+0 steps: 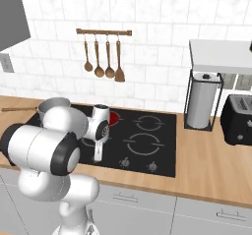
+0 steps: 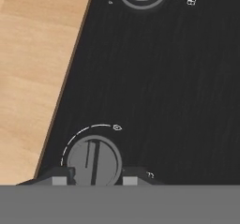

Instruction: Turn off the rear center burner of the stove.

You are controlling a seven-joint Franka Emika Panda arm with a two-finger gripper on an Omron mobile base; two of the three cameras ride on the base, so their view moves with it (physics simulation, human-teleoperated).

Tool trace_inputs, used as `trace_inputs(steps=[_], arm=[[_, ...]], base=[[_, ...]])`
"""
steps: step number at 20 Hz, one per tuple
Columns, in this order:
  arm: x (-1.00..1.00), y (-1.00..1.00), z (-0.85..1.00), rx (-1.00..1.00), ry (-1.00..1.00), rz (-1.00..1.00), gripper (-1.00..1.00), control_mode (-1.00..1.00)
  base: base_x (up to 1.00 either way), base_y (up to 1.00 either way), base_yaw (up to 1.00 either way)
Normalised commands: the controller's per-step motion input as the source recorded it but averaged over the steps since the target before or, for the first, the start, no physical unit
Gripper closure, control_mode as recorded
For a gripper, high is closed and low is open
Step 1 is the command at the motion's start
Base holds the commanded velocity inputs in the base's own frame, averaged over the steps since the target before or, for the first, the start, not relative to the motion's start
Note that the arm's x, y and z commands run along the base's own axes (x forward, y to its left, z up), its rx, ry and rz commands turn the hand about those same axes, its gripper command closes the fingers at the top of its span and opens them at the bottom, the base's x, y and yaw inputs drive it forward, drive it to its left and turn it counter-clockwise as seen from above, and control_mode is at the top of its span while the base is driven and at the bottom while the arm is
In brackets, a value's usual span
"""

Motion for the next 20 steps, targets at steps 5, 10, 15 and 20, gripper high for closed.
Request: trace_inputs(steps=[5, 10, 15, 20], arm=[[0.00, 0.05, -0.05, 0.00, 0.00, 0.00, 1.00, -1.00], [0.00, 0.09, -0.09, 0.00, 0.00, 0.00, 1.00, -1.00], [0.00, 0.00, 0.00, 0.00, 0.00, 0.00, 1.00, -1.00], [0.00, 0.02, -0.10, 0.06, -0.01, -0.07, 1.00, -1.00]], base=[[0.00, 0.00, 0.00], [0.00, 0.00, 0.00], [0.00, 0.00, 0.00], [0.00, 0.00, 0.00]])
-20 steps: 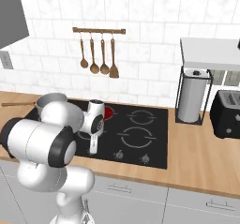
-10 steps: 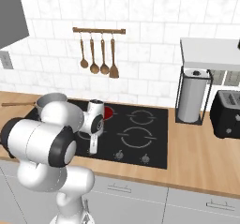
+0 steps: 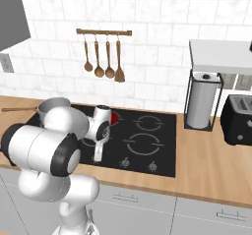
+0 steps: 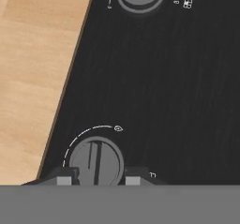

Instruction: Turn off the rear center burner of the stove.

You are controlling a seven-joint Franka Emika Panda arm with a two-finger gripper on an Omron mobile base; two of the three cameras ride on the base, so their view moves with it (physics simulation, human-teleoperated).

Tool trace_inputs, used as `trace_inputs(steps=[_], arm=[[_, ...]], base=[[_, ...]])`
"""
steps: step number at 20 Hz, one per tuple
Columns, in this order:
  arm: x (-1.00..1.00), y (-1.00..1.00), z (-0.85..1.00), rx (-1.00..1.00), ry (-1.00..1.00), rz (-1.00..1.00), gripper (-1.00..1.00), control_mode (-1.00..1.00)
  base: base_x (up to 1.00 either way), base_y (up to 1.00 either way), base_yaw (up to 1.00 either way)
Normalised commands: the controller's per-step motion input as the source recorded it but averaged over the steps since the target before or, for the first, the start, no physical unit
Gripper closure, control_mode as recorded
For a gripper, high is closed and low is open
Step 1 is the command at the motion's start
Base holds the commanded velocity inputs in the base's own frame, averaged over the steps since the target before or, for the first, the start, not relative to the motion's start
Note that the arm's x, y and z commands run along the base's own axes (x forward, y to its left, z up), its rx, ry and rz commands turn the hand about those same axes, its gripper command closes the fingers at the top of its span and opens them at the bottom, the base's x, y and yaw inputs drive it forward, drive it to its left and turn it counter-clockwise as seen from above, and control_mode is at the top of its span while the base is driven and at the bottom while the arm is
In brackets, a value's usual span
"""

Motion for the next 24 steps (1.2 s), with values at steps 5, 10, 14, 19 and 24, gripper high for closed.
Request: trace_inputs(steps=[5, 10, 14, 19, 24], arm=[[0.00, 0.14, -0.09, 0.09, 0.01, -0.22, 1.00, -1.00], [0.00, 0.13, -0.15, 0.08, 0.05, -0.26, 1.00, -1.00], [0.00, 0.28, -0.20, 0.01, 0.11, -0.33, 1.00, -1.00], [0.00, 0.41, -0.21, 0.00, 0.22, -0.32, 1.00, -1.00], [-0.05, 0.42, -0.28, 0.00, 0.15, -0.33, 1.00, -1.00]], base=[[0.00, 0.00, 0.00], [0.00, 0.00, 0.00], [0.00, 0.00, 0.00], [0.00, 0.00, 0.00], [0.00, 0.00, 0.00]])
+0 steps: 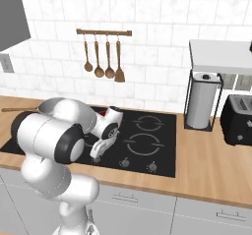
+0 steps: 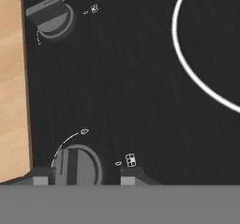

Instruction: Turn off the rear center burner of the stove.

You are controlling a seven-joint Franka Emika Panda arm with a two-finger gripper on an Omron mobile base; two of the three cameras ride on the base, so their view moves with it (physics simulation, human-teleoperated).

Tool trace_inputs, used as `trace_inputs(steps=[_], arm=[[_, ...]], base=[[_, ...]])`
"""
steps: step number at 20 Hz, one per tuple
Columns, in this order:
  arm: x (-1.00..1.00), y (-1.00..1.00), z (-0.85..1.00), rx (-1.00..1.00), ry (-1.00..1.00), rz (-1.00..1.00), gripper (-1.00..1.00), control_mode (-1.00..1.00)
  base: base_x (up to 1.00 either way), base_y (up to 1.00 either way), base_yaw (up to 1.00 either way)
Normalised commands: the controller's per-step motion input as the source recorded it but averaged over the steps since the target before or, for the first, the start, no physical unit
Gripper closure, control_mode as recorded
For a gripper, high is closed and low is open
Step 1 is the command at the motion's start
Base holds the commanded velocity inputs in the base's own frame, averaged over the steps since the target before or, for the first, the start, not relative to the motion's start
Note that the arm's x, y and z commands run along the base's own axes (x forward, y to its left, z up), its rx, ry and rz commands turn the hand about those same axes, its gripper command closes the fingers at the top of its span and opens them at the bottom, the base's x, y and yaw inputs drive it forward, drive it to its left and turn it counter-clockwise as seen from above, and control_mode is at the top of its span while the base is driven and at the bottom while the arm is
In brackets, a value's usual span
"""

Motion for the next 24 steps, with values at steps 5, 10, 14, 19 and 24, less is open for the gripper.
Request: trace_inputs(steps=[5, 10, 14, 19, 24], arm=[[-0.16, 0.42, -0.33, 0.00, 0.09, -0.45, 1.00, -1.00], [-0.02, 0.61, -0.36, 0.00, 0.14, -0.60, 1.00, -1.00], [0.00, 0.49, -0.21, -0.04, 0.23, -0.57, 1.00, -1.00], [0.00, 0.49, -0.23, -0.11, 0.21, -0.52, 1.00, -1.00], [0.00, 0.44, -0.24, -0.17, 0.20, -0.49, 1.00, -1.00]], base=[[0.00, 0.00, 0.00], [0.00, 0.00, 0.00], [0.00, 0.00, 0.00], [0.00, 0.00, 0.00], [0.00, 0.00, 0.00]])
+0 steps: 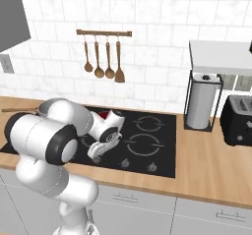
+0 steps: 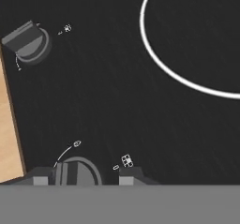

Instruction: Turn off the rear center burner of the stove.

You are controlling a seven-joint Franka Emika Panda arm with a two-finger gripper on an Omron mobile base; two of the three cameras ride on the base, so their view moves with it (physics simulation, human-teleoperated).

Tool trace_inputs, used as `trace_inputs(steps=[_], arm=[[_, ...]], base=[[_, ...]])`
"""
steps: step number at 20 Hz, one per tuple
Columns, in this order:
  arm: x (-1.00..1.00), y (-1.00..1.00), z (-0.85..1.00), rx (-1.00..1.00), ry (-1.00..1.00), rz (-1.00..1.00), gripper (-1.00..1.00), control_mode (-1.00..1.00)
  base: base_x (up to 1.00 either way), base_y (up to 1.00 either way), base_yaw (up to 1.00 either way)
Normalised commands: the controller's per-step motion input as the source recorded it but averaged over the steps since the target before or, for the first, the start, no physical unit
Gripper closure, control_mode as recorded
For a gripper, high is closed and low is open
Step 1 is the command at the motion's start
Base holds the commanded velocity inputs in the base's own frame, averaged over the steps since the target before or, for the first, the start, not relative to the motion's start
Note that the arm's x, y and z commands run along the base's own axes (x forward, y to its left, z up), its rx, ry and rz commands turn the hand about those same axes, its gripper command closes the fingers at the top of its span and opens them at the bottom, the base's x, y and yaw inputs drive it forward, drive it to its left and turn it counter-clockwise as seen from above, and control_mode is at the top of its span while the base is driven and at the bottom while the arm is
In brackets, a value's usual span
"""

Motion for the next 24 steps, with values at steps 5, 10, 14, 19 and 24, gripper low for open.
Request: trace_inputs(steps=[5, 10, 14, 19, 24], arm=[[0.00, 0.33, -0.24, -0.16, 0.26, -0.47, 1.00, -1.00], [0.00, 0.29, -0.28, -0.13, 0.26, -0.45, 1.00, -1.00], [-0.04, 0.25, -0.40, -0.10, 0.15, -0.40, 1.00, -1.00], [-0.20, 0.30, -0.50, -0.07, 0.04, -0.37, 1.00, -1.00], [-0.25, 0.32, -0.52, -0.03, 0.00, -0.43, 1.00, -1.00]], base=[[0.00, 0.00, 0.00], [0.00, 0.00, 0.00], [0.00, 0.00, 0.00], [0.00, 0.00, 0.00], [0.00, 0.00, 0.00]])
